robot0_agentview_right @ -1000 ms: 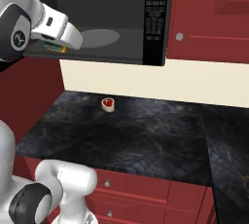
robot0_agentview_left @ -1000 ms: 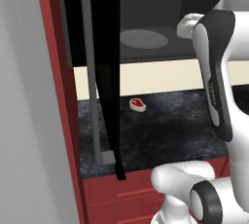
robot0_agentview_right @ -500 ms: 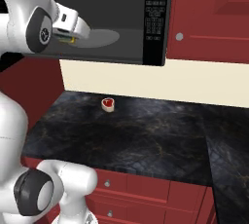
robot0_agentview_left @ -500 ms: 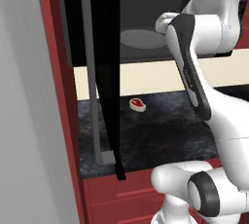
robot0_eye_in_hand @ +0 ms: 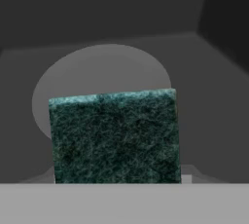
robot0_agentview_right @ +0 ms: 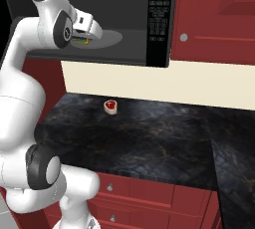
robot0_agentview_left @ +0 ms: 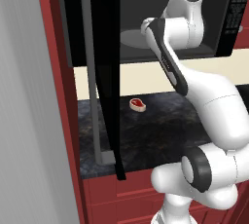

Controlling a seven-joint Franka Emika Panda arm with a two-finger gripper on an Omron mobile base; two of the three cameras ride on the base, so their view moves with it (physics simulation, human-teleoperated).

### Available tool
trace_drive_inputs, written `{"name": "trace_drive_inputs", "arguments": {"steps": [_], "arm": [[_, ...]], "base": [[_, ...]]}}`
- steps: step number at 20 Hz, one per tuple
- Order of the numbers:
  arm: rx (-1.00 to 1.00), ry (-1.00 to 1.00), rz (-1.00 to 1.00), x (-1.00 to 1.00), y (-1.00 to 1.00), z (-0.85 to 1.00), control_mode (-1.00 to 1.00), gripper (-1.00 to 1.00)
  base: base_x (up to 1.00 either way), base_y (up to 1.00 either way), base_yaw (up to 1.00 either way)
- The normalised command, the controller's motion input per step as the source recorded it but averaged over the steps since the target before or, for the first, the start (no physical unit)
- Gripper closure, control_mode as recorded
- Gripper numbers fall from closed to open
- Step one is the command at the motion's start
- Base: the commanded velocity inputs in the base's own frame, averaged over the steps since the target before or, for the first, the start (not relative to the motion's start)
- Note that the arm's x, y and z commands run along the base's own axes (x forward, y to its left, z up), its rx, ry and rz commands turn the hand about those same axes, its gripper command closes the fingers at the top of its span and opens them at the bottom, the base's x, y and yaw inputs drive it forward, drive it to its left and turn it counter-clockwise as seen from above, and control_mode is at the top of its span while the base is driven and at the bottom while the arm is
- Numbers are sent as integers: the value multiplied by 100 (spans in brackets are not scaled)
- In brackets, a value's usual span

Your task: Place the sponge inside the microwave to prepare for sanitizing.

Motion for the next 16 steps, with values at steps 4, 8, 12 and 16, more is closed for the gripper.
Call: {"name": "trace_drive_inputs", "arguments": {"steps": [4, 8, 12, 16], "arm": [[-2, 26, 4, 100, 0, 0, -100, 100], [-2, 21, 0, 96, 0, -7, -100, 100], [0, 7, 0, 78, 0, -22, -100, 100], [0, 0, 0, 57, 0, -46, -100, 100]], "base": [[0, 0, 0], [0, 0, 0], [0, 0, 0], [0, 0, 0]]}}
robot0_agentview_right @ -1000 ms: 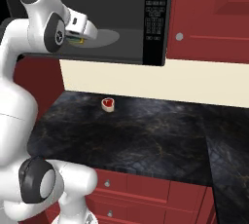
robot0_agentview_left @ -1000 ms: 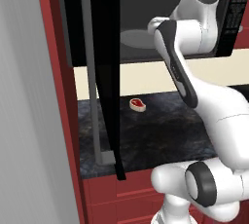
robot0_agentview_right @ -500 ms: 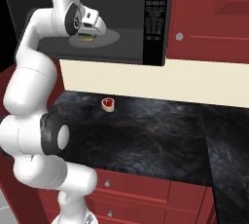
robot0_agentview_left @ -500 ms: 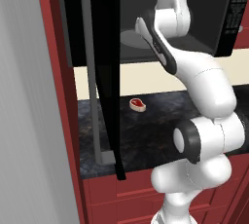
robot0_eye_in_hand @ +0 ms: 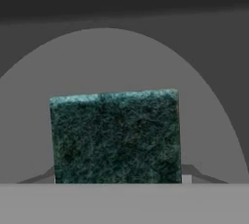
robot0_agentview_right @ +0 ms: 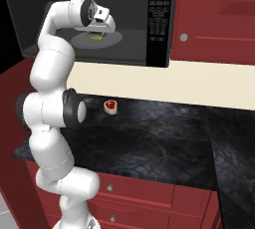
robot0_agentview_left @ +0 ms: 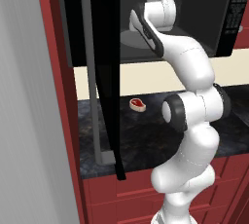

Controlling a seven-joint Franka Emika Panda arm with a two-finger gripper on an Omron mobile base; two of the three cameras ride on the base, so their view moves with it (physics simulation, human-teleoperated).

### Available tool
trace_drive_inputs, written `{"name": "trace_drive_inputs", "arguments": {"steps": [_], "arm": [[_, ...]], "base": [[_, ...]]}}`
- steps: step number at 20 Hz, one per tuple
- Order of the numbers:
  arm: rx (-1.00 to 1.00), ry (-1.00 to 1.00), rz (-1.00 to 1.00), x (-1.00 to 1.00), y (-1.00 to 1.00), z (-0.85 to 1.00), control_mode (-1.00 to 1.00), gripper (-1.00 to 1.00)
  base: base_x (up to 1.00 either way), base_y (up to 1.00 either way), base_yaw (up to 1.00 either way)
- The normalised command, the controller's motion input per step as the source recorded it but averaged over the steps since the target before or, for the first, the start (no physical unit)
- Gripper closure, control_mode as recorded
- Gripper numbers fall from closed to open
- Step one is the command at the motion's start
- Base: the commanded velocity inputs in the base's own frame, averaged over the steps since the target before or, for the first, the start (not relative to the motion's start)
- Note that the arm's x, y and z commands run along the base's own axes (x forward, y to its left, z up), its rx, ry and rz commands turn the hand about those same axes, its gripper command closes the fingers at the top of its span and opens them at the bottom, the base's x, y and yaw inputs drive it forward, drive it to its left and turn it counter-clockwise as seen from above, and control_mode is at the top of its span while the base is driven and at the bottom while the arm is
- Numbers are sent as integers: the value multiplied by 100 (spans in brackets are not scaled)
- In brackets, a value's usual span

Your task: Place the sponge inside the microwave to prepare for sanitizing.

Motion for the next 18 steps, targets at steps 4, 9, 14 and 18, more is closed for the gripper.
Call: {"name": "trace_drive_inputs", "arguments": {"steps": [4, 9, 14, 18], "arm": [[0, -1, 0, 51, 0, -50, -100, 100], [1, 0, 1, 39, 0, -16, -100, 100], [6, 0, 0, 19, 0, -29, -100, 100], [9, 0, 0, 5, 0, -30, -100, 100]], "base": [[0, 0, 0], [0, 0, 0], [0, 0, 0], [0, 0, 0]]}}
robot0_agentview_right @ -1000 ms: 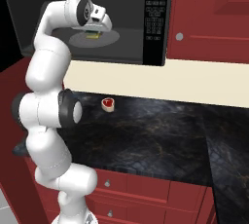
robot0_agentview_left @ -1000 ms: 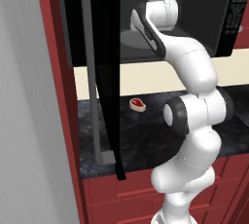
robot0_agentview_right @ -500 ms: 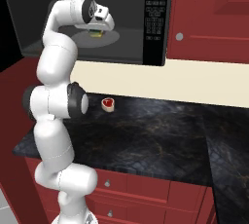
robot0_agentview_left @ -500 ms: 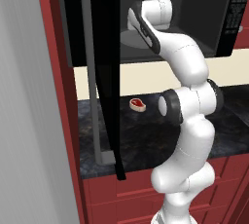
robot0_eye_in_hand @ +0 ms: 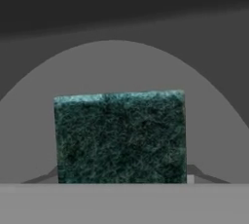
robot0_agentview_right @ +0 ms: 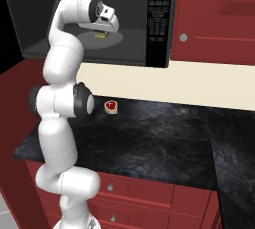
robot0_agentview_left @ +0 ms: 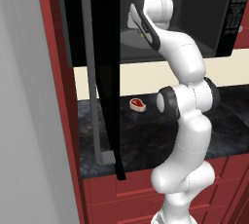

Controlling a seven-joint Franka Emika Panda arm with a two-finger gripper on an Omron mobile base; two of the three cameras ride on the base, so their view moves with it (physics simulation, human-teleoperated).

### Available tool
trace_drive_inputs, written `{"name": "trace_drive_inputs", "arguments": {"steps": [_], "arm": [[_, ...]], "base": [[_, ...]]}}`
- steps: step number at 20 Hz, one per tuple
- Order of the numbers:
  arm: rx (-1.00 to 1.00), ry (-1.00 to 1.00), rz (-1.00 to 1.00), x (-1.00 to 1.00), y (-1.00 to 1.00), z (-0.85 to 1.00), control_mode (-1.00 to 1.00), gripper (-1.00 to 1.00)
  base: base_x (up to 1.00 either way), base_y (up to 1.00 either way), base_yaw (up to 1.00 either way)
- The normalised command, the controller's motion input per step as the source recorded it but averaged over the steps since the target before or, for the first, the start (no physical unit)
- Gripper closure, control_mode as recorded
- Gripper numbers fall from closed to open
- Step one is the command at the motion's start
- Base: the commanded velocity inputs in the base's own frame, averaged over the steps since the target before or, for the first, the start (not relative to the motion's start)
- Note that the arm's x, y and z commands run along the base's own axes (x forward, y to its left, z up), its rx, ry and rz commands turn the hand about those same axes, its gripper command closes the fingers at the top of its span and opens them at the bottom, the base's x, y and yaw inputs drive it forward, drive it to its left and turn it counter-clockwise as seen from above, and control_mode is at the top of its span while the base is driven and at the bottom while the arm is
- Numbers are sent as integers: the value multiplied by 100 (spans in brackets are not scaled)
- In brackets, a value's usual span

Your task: Place the sponge inside the microwave to prepare for sanitizing.

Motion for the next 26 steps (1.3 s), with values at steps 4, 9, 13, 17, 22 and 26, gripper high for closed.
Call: {"name": "trace_drive_inputs", "arguments": {"steps": [4, 9, 13, 17, 22, 26], "arm": [[7, 0, 0, 4, 5, -27, -100, -100], [1, -3, 0, 0, 4, -3, -100, -100], [-1, -12, 0, 0, 6, 0, -100, -100], [-2, -16, 0, -6, 4, 0, -100, -100], [-2, -19, 0, -9, 0, -5, -100, -100], [-3, -15, 0, -1, 0, -55, -100, -100]], "base": [[0, 0, 0], [0, 0, 0], [0, 0, 0], [0, 0, 0], [0, 0, 0], [0, 0, 0]]}}
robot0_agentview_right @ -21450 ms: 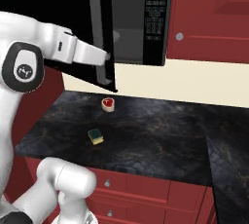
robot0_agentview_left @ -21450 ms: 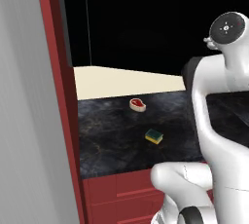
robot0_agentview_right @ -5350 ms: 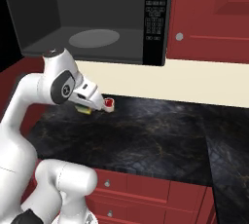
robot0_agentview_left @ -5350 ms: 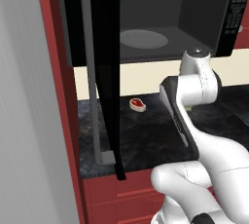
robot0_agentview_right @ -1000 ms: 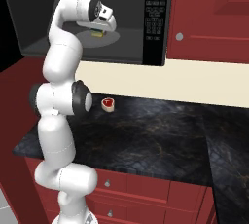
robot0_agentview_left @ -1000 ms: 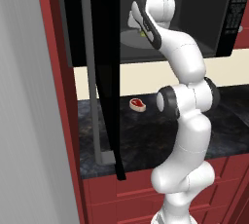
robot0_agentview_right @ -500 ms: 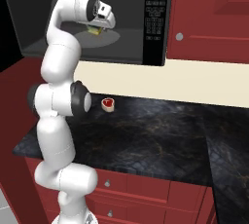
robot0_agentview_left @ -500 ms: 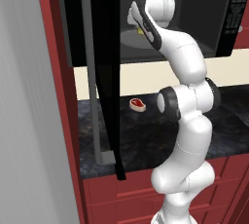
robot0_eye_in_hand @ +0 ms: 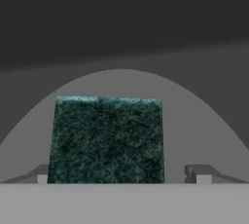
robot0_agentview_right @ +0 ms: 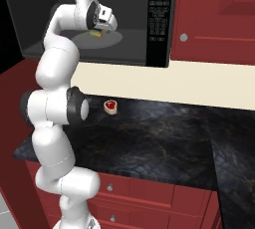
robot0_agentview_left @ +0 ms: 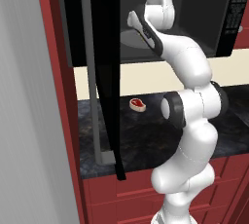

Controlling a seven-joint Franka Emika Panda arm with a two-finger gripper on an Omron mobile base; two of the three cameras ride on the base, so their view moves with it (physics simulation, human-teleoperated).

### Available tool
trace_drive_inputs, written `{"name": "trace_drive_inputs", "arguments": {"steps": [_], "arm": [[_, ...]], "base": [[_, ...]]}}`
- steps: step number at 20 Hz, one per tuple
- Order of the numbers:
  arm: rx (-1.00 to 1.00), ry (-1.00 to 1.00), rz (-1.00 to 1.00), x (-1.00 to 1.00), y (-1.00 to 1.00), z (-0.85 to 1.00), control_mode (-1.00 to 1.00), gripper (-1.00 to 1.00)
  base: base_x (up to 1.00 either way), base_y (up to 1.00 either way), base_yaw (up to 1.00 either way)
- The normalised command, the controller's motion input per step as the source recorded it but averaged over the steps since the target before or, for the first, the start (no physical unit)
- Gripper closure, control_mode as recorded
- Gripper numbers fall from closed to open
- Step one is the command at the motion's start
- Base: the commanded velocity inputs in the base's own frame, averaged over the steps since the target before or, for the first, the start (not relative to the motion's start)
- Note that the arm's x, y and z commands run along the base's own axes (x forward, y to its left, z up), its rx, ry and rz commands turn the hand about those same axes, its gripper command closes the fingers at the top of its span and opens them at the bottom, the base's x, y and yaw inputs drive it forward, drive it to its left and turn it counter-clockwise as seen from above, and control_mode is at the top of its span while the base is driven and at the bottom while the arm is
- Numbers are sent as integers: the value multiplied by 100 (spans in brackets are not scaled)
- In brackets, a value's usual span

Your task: Place the sponge inside the microwave to prepare for sanitizing.

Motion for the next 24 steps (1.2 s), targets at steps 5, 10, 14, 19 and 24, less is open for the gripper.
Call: {"name": "trace_drive_inputs", "arguments": {"steps": [5, 10, 14, 19, 24], "arm": [[11, -5, -2, 0, 0, -12, -100, -100], [4, -16, -1, -6, 0, 4, -100, -100], [0, -14, 0, -1, 0, 17, -100, -100], [0, -15, 0, 0, 4, 28, -100, -100], [0, -12, 0, 0, 7, 47, -100, -100]], "base": [[0, 0, 0], [0, 0, 0], [0, 0, 0], [0, 0, 0], [0, 0, 0]]}}
